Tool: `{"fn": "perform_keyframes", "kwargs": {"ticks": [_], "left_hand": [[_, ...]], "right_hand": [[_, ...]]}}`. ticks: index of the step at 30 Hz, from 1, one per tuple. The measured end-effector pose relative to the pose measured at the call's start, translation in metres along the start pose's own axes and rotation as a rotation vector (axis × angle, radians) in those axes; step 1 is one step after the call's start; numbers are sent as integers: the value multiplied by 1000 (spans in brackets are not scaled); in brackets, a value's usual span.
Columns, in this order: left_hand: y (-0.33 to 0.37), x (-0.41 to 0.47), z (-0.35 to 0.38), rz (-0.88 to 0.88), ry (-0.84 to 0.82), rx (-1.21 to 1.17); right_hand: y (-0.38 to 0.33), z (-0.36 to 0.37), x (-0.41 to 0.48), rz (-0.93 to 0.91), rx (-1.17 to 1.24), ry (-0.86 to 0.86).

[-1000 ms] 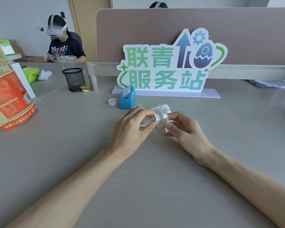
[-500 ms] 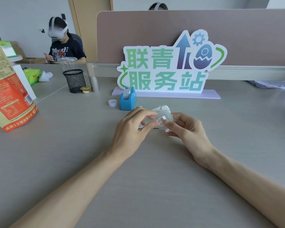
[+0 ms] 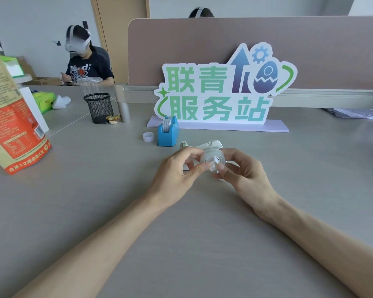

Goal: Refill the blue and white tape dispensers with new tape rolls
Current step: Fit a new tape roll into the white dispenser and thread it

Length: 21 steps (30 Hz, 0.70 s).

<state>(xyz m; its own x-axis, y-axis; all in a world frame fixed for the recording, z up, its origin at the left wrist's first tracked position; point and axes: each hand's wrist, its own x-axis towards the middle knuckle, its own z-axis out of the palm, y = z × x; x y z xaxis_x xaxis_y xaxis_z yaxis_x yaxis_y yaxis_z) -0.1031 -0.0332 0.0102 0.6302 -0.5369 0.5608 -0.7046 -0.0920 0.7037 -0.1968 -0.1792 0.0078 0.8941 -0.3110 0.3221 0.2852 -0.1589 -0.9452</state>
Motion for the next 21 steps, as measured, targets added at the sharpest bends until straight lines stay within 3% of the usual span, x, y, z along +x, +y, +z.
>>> {"fn": "perform_keyframes", "kwargs": {"ticks": [21], "left_hand": [[-6,0,0,9,-38,31]], "right_hand": [[0,0,-1,-22,-97,-4]]}}
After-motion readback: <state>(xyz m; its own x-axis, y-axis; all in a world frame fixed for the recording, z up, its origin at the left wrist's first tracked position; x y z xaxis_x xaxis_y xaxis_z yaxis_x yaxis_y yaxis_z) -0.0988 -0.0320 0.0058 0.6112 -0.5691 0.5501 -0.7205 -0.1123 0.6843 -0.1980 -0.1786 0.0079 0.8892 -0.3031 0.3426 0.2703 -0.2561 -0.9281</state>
